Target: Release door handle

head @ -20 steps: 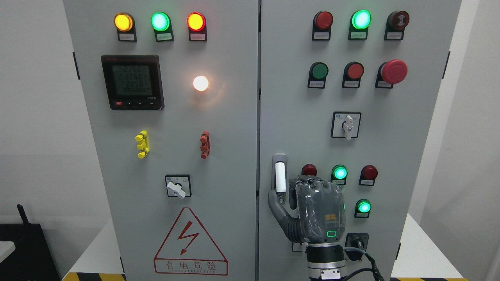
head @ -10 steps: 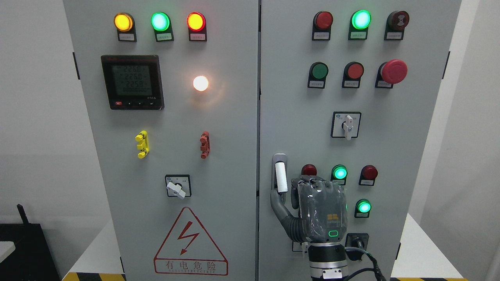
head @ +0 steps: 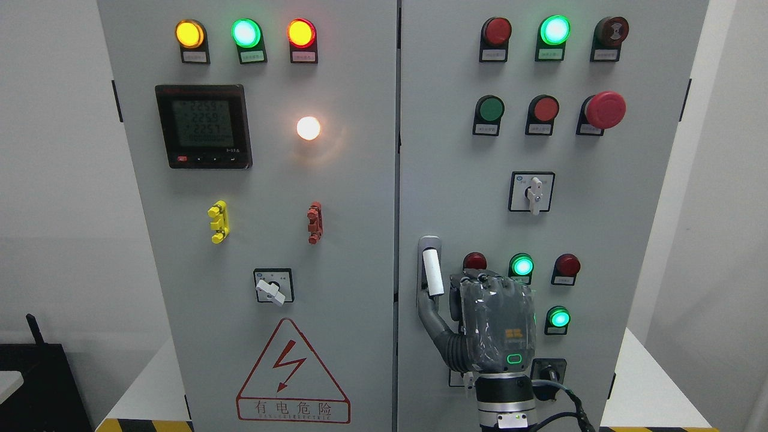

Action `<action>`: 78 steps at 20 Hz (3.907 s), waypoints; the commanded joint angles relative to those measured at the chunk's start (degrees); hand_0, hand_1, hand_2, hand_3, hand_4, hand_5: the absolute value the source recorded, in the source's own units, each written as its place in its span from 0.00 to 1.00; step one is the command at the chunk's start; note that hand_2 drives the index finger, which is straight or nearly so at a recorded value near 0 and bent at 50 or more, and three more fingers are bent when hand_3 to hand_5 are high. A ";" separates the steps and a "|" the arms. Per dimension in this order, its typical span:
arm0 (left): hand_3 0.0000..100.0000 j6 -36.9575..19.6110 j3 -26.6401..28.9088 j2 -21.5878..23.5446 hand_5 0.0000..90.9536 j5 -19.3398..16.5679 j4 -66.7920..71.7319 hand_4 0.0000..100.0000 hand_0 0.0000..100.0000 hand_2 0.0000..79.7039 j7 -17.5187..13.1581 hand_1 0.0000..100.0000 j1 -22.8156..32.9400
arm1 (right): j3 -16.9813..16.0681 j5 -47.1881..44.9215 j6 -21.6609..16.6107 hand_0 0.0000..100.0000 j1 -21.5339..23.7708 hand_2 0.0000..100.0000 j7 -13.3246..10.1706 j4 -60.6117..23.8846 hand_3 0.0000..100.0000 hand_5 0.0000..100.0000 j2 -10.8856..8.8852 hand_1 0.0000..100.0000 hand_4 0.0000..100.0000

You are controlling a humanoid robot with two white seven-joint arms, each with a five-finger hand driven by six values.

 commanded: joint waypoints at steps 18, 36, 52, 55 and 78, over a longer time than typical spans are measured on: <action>0.00 0.04 -0.61 0.00 0.00 0.00 -0.44 0.00 0.12 0.00 0.03 0.39 -1.76 | -0.89 -0.06 -0.08 0.46 0.40 0.99 -0.86 -0.22 1.00 1.00 -0.13 0.64 1.00; 0.00 0.04 -0.61 0.00 0.00 0.00 -0.44 0.00 0.12 0.00 0.03 0.39 -1.76 | -1.15 -0.23 -0.08 0.48 0.66 0.99 -1.39 -1.36 1.00 1.00 -0.49 0.64 1.00; 0.00 0.04 -0.61 0.00 0.00 0.00 -0.53 0.00 0.12 0.00 0.03 0.39 -1.76 | -1.15 -0.23 -0.08 0.48 0.66 1.00 -1.39 -1.27 1.00 1.00 -0.75 0.63 1.00; 0.00 0.04 -0.61 0.00 0.00 0.00 -0.53 0.00 0.12 0.00 0.03 0.39 -1.76 | -1.24 -0.23 -0.08 0.48 0.66 1.00 -1.39 -1.27 1.00 1.00 -0.84 0.63 1.00; 0.00 0.04 -0.61 0.00 0.00 0.00 -0.44 0.00 0.12 0.00 0.03 0.39 -1.76 | -2.30 -0.23 -0.08 0.50 0.66 1.00 -1.39 -1.27 1.00 1.00 -0.84 0.64 1.00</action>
